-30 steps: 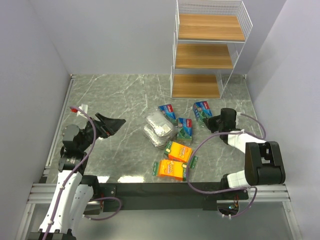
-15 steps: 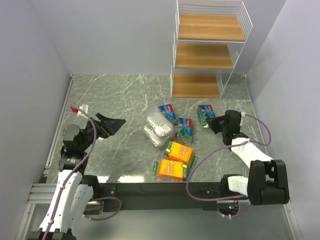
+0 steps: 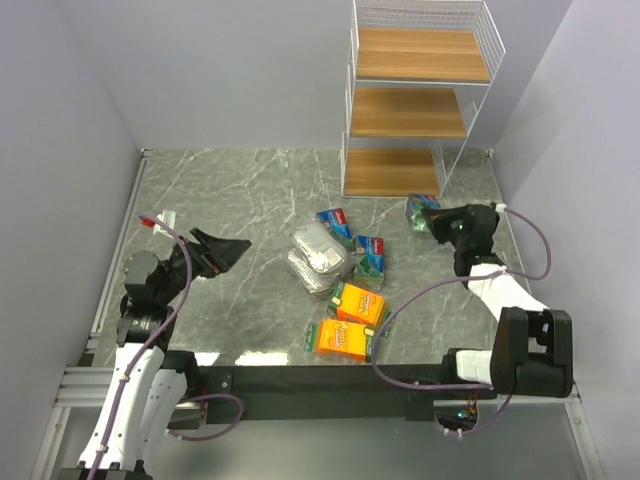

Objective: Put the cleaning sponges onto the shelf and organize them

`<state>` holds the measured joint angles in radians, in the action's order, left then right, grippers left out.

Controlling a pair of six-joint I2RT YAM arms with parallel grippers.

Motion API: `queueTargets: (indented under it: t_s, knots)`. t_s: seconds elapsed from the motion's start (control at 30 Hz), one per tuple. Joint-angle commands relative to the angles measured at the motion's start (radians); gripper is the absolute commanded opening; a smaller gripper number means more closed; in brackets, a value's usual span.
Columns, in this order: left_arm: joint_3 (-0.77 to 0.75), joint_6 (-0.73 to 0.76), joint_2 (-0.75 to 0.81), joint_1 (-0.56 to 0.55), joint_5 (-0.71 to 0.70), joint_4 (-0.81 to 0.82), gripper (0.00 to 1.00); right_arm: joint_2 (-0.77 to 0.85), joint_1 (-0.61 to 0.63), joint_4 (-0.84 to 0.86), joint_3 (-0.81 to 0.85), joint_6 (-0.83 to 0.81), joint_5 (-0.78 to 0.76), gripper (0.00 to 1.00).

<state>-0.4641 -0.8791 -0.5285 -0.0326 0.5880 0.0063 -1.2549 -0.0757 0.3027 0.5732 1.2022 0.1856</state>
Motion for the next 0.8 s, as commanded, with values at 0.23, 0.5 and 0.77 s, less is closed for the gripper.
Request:
queueTargets:
  t_s: [0.23, 0.5, 0.77]
  knots:
    - [-0.021, 0.02, 0.002, -0.003, 0.003, -0.003, 1.0, -0.093, -0.041, 0.294, 0.132, -0.026, 0.095, 0.0]
    - [-0.019, 0.008, -0.008, -0.003, 0.015, 0.011, 0.99, -0.323, -0.055, 0.541, 0.229, -0.012, 0.147, 0.0]
    - [-0.022, 0.017, -0.011, -0.003, 0.019, -0.002, 0.99, -0.537, -0.058, 0.656, 0.301, -0.001, 0.158, 0.0]
